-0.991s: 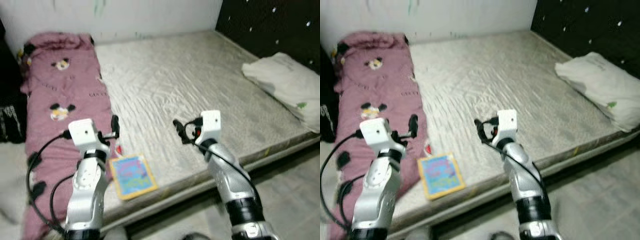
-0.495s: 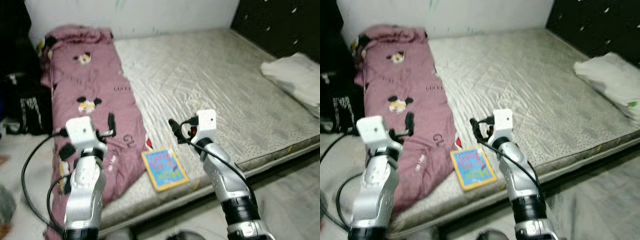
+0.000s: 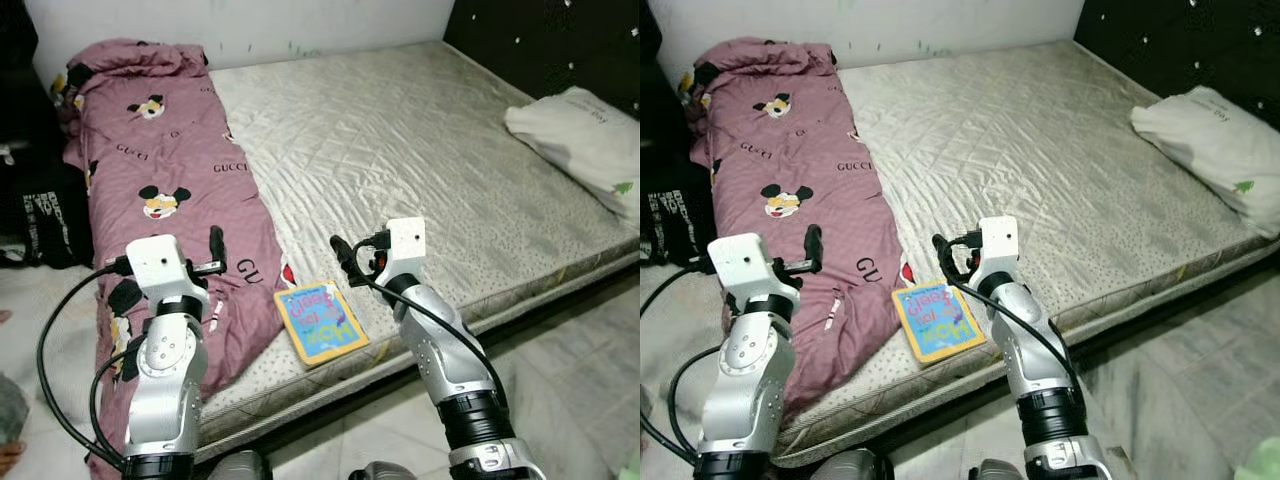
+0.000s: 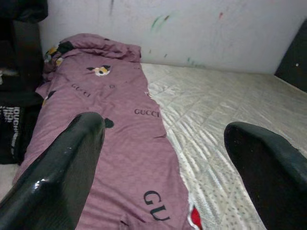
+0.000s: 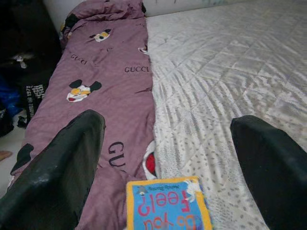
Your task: Clean up the room
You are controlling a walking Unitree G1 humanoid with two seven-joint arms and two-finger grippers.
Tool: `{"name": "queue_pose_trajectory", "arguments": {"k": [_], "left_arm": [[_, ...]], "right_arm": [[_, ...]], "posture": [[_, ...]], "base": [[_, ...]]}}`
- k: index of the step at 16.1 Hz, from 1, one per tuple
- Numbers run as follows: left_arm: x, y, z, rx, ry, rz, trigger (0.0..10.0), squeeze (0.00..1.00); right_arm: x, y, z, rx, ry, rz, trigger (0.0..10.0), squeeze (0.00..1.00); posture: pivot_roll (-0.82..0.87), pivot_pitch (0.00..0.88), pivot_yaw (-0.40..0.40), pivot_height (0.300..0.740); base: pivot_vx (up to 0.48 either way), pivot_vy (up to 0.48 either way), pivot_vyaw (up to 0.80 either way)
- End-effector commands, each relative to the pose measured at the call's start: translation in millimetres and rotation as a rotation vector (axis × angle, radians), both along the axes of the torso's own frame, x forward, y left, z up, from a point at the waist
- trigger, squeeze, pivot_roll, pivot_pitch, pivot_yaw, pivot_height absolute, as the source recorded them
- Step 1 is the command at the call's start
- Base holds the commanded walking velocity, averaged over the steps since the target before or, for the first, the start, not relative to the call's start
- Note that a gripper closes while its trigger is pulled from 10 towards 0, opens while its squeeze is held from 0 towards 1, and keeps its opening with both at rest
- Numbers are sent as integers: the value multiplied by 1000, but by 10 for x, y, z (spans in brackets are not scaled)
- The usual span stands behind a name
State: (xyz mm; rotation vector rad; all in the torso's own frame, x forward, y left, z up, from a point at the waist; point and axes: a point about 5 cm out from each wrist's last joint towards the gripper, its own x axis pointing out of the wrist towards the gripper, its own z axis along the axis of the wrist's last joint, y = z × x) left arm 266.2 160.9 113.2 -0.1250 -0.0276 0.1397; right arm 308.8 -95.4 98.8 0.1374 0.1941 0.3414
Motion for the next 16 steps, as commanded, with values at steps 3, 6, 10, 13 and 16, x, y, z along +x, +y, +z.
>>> {"name": "queue_pose_trajectory", "arguments": {"k": [3,6,10,13,16], "left_arm": [[13,-18,4,-2,3,-13,10000,0],[15,-12,5,-4,0,-3,10000,0],[12,-12,3,-7,-1,11,10000,0],[12,-12,3,-7,-1,11,10000,0],[18,-4,10,1,1,14,10000,0]], "right_arm": [[7,-4,42,-1,-23,-4,10000,0],[9,-1,42,-3,-23,-4,10000,0],[8,-4,42,-5,-20,-5,10000,0],[8,-4,42,-5,-20,-5,10000,0],[4,17,45,-6,-24,-4,10000,0]], "posture": [[-27,8,-29,740],[-26,7,-30,740],[-27,11,-33,740],[-27,11,-33,740],[-25,15,-29,740]], "base": [[0,0,498],[0,0,800],[0,0,738],[0,0,688],[0,0,763]]}}
